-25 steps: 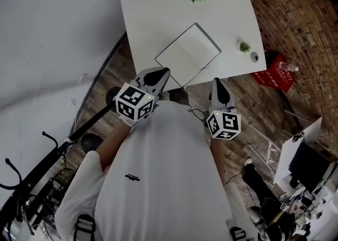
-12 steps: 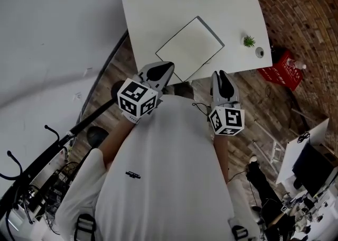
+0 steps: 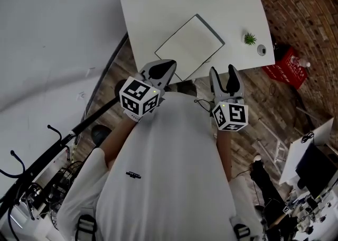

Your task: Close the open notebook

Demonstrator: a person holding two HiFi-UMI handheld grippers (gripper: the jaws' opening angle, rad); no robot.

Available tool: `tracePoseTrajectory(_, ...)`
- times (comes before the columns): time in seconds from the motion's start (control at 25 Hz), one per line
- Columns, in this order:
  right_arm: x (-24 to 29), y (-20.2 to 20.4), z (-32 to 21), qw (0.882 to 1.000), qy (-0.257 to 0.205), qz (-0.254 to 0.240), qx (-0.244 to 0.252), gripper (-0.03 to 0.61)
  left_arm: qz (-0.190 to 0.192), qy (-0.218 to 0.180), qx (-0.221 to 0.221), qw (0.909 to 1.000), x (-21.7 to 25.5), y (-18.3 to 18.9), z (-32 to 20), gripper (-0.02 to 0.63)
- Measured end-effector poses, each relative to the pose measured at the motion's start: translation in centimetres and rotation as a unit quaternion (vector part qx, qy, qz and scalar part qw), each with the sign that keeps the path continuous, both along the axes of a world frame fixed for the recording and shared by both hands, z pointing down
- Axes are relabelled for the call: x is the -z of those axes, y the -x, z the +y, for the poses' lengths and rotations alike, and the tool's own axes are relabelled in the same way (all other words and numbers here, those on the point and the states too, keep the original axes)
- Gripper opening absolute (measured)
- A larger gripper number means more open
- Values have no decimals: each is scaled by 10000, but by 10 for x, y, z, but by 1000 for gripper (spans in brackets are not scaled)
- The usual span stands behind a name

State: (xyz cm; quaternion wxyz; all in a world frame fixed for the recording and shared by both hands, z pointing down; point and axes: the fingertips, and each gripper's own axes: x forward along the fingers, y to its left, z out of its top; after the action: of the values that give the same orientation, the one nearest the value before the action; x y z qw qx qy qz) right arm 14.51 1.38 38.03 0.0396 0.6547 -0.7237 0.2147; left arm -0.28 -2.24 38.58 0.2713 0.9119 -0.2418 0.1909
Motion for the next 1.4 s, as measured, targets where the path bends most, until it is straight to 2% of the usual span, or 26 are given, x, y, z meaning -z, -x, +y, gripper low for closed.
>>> tracePoseTrajectory(0.68,-85,-47,-44,9967,734,-340,60,289,-380,82,-104,9992,-34,-47,-25,9)
tracePoseTrajectory(0.92,-128,-65,-59,9930,1053,-528,36,299,-556,112,54,9984,-71,-63,-46,9)
tracePoseTrajectory(1.4,-196,-87,-81,9858,1509,-736,14,312,-1170,447,-68,9921,-143,-81,-66,9)
